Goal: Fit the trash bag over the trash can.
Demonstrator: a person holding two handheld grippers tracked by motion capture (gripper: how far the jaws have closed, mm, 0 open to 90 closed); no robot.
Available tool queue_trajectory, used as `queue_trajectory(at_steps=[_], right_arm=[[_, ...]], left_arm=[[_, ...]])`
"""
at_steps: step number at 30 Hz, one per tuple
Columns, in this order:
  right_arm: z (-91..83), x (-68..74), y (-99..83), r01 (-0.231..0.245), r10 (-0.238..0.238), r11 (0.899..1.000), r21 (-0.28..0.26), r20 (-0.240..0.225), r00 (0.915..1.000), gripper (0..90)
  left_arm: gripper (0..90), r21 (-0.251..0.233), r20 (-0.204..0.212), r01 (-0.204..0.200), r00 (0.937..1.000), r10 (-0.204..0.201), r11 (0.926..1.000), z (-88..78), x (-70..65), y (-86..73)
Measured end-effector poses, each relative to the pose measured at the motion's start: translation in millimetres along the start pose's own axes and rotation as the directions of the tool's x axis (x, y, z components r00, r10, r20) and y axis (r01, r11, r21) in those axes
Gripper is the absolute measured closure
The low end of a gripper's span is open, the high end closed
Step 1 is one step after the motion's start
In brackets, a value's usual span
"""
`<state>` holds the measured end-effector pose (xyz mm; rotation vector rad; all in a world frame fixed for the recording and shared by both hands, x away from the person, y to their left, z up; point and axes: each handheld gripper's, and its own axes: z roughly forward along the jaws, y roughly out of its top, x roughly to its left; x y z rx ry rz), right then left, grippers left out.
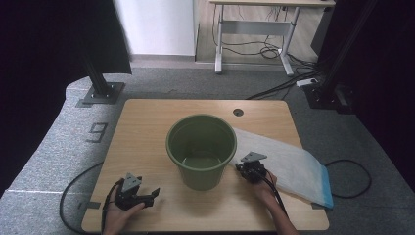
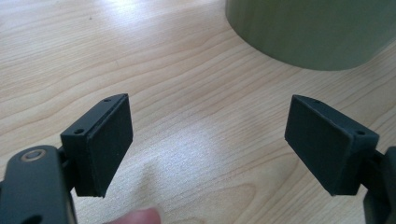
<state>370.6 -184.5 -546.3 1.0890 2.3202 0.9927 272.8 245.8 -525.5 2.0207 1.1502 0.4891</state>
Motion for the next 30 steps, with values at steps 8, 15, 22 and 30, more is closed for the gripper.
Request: queue_trajectory(at_steps=[8,15,22,30], right_arm=[[-11.1,-1.8,-2.6,-0.001,0.000,0.999,-0.041,-0.016,0.9999,58.3],[8.9,-0.9,12.5,-0.040,0.040,0.998,-0.042,-0.010,0.9992,41.1],[21.7,4.1,17.4,-0.020,0.020,0.999,-0.049,-0.002,0.9998,49.3],[23.5,3.1,14.7,-0.023,0.023,0.997,-0.078,0.001,0.9997,84.9]], left_arm=[[15.2,0.007,0.004,-0.008,1.0000,0.008,0.9999,0.7,-2.6,0.6],[15.3,0.029,-0.007,-0.020,0.9998,0.020,0.9994,3.6,-2.2,-1.1],[15.3,0.039,-0.008,-0.023,0.9997,0.024,0.9990,5.5,-2.7,-1.5],[15.4,0.037,-0.008,-0.027,0.9996,0.027,0.9990,4.6,-2.9,-1.6]])
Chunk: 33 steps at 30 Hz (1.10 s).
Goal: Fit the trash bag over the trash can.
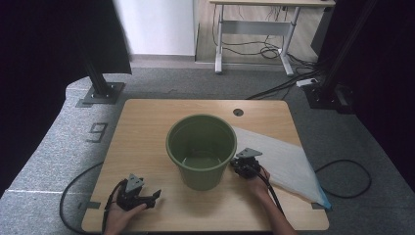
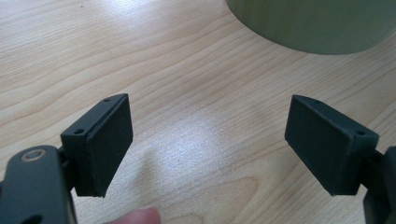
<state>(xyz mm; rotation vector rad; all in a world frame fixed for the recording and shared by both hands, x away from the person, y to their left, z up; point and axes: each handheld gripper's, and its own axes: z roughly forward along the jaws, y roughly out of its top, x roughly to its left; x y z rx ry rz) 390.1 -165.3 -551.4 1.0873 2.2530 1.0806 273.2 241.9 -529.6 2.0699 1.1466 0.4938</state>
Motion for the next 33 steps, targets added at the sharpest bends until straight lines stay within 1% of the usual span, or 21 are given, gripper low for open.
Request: queue_trajectory(at_steps=[1,5,7,9,10,13,14,16,18,19,20,21,22,23,24,25,26,28,33], right_arm=[[-1.2,-0.8,-0.2,-0.003,0.003,1.000,-0.003,0.001,1.0000,87.8],[-11.6,-7.2,1.3,-0.031,0.032,0.998,-0.049,0.009,0.9995,88.6],[-20.5,-12.4,3.7,-0.058,0.059,0.995,-0.086,0.010,0.9982,88.6],[-31.2,-18.0,7.1,-0.089,0.092,0.988,-0.127,0.023,0.9955,88.6],[-42.7,-24.1,11.4,-0.115,0.122,0.978,-0.176,0.031,0.9920,88.6],[-60.3,-32.2,17.2,-0.155,0.168,0.957,-0.245,0.030,0.9854,88.7],[-60.3,-32.2,17.2,-0.155,0.168,0.957,-0.245,0.030,0.9854,88.7],[-71.0,-37.8,19.7,-0.195,0.208,0.937,-0.291,0.016,0.9780,88.7],[-80.9,-42.0,22.5,-0.207,0.226,0.924,-0.321,0.021,0.9740,88.7],[-89.5,-44.7,24.9,-0.214,0.238,0.912,-0.350,0.024,0.9711,88.7],[-89.5,-44.7,24.9,-0.214,0.238,0.912,-0.350,0.024,0.9711,88.7],[-97.1,-46.4,27.1,-0.229,0.255,0.899,-0.374,0.021,0.9668,88.7],[-97.1,-46.4,27.1,-0.229,0.255,0.899,-0.374,0.021,0.9668,88.7],[-104.2,-47.0,30.0,-0.232,0.262,0.889,-0.395,0.024,0.9647,88.7],[-104.2,-47.0,30.0,-0.232,0.262,0.889,-0.395,0.024,0.9647,88.7],[-111.3,-47.2,33.5,-0.228,0.263,0.880,-0.416,0.028,0.9643,88.8],[-111.3,-47.2,33.5,-0.228,0.263,0.880,-0.416,0.028,0.9643,88.8],[-117.5,-47.3,37.1,-0.232,0.272,0.868,-0.440,0.031,0.9617,88.8],[-133.3,-47.8,47.3,-0.227,0.283,0.843,-0.488,0.042,0.9581,88.8]], left_arm=[[15.5,0.001,0.000,0.001,1.0000,-0.001,1.0000,-0.1,0.2,-0.1],[15.5,-0.005,-0.003,0.005,1.0000,-0.005,1.0000,-0.9,1.3,-0.4],[15.5,-0.006,-0.004,0.007,1.0000,-0.007,1.0000,-1.3,1.6,-0.3],[15.5,-0.007,-0.004,0.008,1.0000,-0.008,0.9999,-1.5,1.6,-0.3],[15.5,-0.007,-0.004,0.007,1.0000,-0.007,1.0000,-1.5,1.6,-0.3],[15.5,-0.008,-0.006,0.009,0.9999,-0.009,0.9999,-1.8,1.5,-0.2],[15.5,-0.008,-0.006,0.009,0.9999,-0.009,0.9999,-1.8,1.4,-0.2],[15.5,-0.008,-0.007,0.009,0.9999,-0.009,0.9999,-1.9,1.5,-0.2],[15.5,-0.008,-0.007,0.009,0.9999,-0.009,0.9999,-2.1,1.7,-0.3],[15.5,-0.008,-0.007,0.009,0.9999,-0.009,0.9999,-2.2,1.8,-0.4],[15.5,-0.007,-0.007,0.007,0.9999,-0.007,0.9999,-2.4,2.1,-0.4],[15.5,-0.009,-0.007,0.009,0.9999,-0.009,0.9999,-2.6,2.3,-0.4],[15.5,-0.008,-0.007,0.011,0.9999,-0.011,0.9999,-2.8,2.6,-0.4],[15.5,-0.009,-0.007,0.012,0.9999,-0.012,0.9999,-2.7,2.8,-0.6],[15.5,-0.009,-0.007,0.013,0.9999,-0.013,0.9999,-2.7,2.9,-0.6],[15.5,-0.009,-0.007,0.014,0.9999,-0.014,0.9999,-2.6,3.0,-0.8],[15.5,-0.008,-0.007,0.014,0.9999,-0.014,0.9999,-2.6,3.1,-0.8],[15.5,-0.009,-0.007,0.015,0.9999,-0.015,0.9999,-2.6,3.1,-0.8],[15.5,-0.011,-0.005,0.016,0.9999,-0.016,0.9998,-2.6,3.2,-0.9]])
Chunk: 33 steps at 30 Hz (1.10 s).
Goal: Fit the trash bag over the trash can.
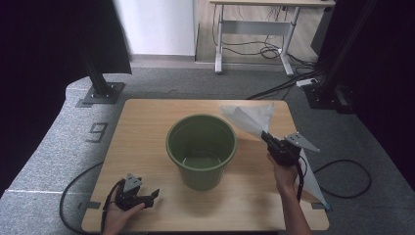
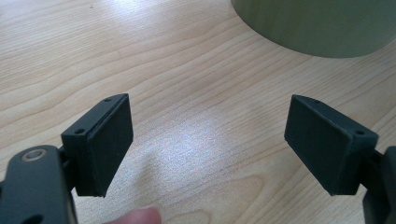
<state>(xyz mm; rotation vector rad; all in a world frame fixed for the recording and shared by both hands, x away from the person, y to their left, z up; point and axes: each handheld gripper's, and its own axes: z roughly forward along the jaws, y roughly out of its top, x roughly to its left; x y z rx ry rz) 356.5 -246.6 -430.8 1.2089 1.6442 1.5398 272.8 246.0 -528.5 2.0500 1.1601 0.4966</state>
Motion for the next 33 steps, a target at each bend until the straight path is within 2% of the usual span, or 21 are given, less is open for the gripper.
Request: queue_trajectory(at_steps=[4,8,13,17,20,24,33], right_arm=[[-9.9,4.7,17.7,0.005,-0.004,0.999,-0.051,0.004,1.0000,88.8],[-20.3,14.7,39.2,0.028,-0.028,0.994,-0.102,-0.003,0.9996,88.8],[-30.5,38.9,64.7,0.074,-0.083,0.985,-0.158,-0.050,0.9953,88.7],[-35.1,61.4,77.0,0.115,-0.135,0.976,-0.184,-0.100,0.9858,88.8],[-36.8,74.4,79.4,0.130,-0.157,0.973,-0.192,-0.138,0.9779,88.7],[-40.4,87.4,72.8,0.153,-0.185,0.971,-0.182,-0.174,0.9672,88.7],[-43.8,97.9,53.1,0.162,-0.192,0.978,-0.134,-0.259,0.9467,88.6]], left_arm=[[15.5,-0.002,0.002,0.002,1.0000,-0.002,1.0000,-0.1,0.1,0.0],[15.5,-0.003,0.002,0.004,1.0000,-0.004,1.0000,-0.3,0.2,0.1],[15.5,-0.003,0.004,0.005,1.0000,-0.005,1.0000,-1.0,1.0,-0.1],[15.5,-0.003,0.004,0.008,1.0000,-0.008,1.0000,-1.5,2.0,-0.6],[15.5,-0.004,0.004,0.010,0.9999,-0.010,0.9999,-1.8,2.6,-0.8],[15.5,-0.003,0.004,0.012,0.9999,-0.012,0.9999,-1.4,3.2,-1.1],[15.5,0.009,0.008,0.004,1.0000,-0.004,1.0000,1.1,0.3,-0.7]])
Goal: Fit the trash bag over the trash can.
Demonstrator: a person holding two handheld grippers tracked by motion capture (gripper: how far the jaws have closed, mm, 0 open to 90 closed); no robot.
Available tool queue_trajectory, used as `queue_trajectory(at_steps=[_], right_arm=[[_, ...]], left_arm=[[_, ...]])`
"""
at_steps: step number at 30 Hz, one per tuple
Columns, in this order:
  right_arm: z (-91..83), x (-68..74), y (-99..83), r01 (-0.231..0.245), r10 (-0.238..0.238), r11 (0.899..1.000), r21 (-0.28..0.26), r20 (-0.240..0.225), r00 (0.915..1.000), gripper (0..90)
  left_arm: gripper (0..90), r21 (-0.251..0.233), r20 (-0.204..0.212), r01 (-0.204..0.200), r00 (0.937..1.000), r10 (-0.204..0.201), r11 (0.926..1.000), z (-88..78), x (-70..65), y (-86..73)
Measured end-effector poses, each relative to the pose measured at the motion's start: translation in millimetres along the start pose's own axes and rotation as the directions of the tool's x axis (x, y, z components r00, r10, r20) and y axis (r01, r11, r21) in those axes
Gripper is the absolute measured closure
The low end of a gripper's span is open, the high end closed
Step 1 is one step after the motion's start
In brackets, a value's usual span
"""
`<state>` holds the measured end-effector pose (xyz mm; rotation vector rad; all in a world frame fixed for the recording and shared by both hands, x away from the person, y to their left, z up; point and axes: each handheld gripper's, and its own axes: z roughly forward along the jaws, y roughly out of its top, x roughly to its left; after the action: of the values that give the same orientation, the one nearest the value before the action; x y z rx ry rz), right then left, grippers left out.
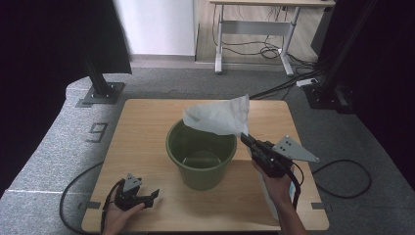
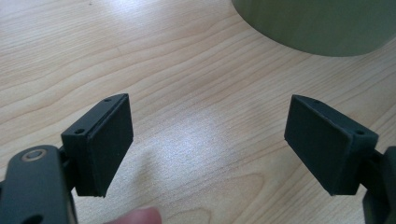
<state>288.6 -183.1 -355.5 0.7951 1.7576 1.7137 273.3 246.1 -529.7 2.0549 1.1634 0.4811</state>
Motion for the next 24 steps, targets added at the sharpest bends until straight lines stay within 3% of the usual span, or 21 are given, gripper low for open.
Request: queue_trajectory(at_steps=[6,16,20,24], right_arm=[[13.4,2.4,-17.1,-0.049,0.054,0.997,0.066,-0.081,0.9952,88.6],[29.4,15.4,-35.5,-0.033,0.056,0.987,0.154,-0.150,0.9871,87.4],[29.7,20.1,-40.0,-0.008,0.036,0.985,0.170,-0.161,0.9863,70.4],[18.5,23.6,-40.7,0.006,0.012,0.992,0.128,-0.145,0.9893,51.7]], left_arm=[[15.5,0.005,0.004,-0.004,1.0000,0.004,1.0000,0.8,-0.5,-0.2],[15.5,0.005,0.001,-0.004,1.0000,0.004,1.0000,0.9,0.1,-1.0],[15.5,0.003,-0.001,-0.002,1.0000,0.002,1.0000,-0.1,1.1,-1.1],[15.5,0.002,-0.009,-0.002,1.0000,0.002,1.0000,1.0,0.6,-1.4]])
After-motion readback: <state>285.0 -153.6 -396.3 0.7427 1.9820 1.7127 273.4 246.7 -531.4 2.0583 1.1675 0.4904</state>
